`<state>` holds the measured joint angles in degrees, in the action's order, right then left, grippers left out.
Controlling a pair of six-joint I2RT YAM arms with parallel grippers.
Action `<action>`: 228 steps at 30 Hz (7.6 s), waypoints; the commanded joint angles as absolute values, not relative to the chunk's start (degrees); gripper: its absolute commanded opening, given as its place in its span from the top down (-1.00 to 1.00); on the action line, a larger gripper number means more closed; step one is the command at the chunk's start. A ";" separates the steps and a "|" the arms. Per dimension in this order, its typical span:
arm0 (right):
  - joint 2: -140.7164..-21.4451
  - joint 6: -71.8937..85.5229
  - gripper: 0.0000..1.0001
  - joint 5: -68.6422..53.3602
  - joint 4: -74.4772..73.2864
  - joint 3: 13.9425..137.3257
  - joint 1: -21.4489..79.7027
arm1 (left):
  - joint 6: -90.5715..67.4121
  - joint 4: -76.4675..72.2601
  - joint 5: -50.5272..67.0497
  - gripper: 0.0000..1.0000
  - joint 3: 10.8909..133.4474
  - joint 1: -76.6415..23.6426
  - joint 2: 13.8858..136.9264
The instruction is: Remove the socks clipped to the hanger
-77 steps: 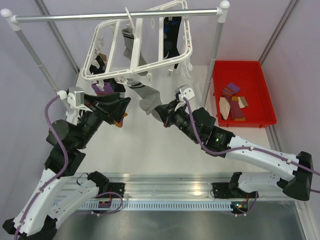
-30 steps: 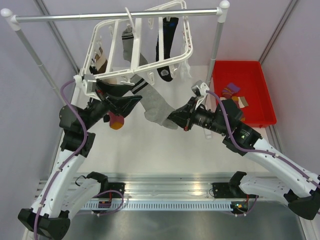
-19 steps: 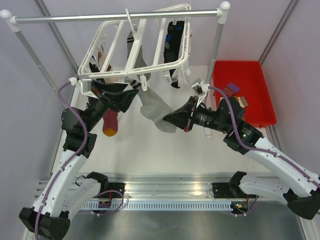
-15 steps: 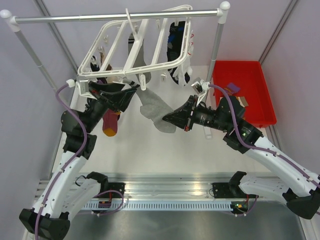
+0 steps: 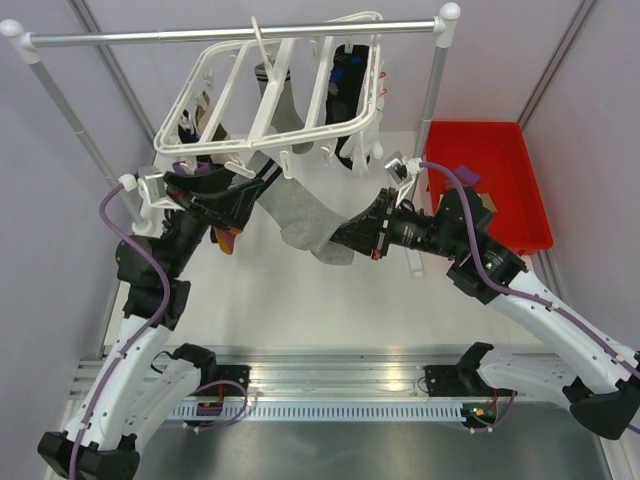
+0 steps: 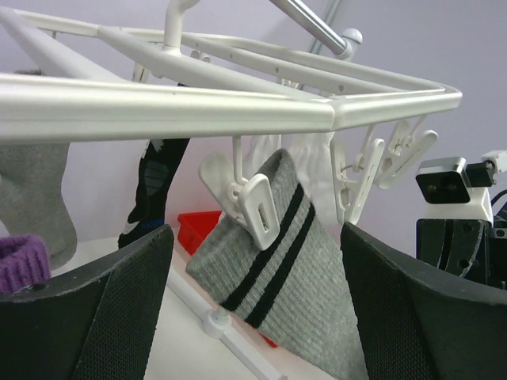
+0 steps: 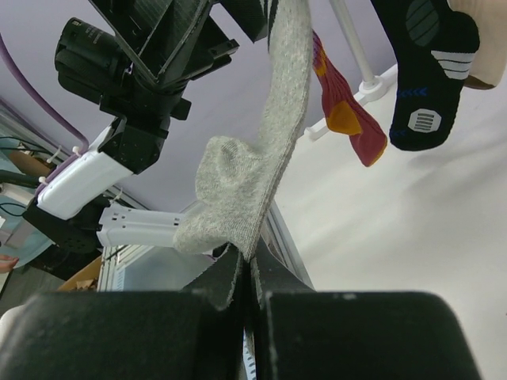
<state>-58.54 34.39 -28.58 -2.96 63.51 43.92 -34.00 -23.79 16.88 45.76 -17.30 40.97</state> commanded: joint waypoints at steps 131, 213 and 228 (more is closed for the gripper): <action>-108.37 26.72 -0.96 -10.28 51.76 68.82 55.63 | -34.36 -16.00 20.39 0.95 61.35 -18.98 50.45; -87.19 17.67 0.98 10.11 21.45 67.06 61.88 | -26.72 5.97 28.31 -0.70 41.48 -20.21 22.60; -80.16 18.11 0.99 11.16 18.37 62.67 61.88 | -22.85 11.78 15.91 -0.63 43.68 -20.30 18.72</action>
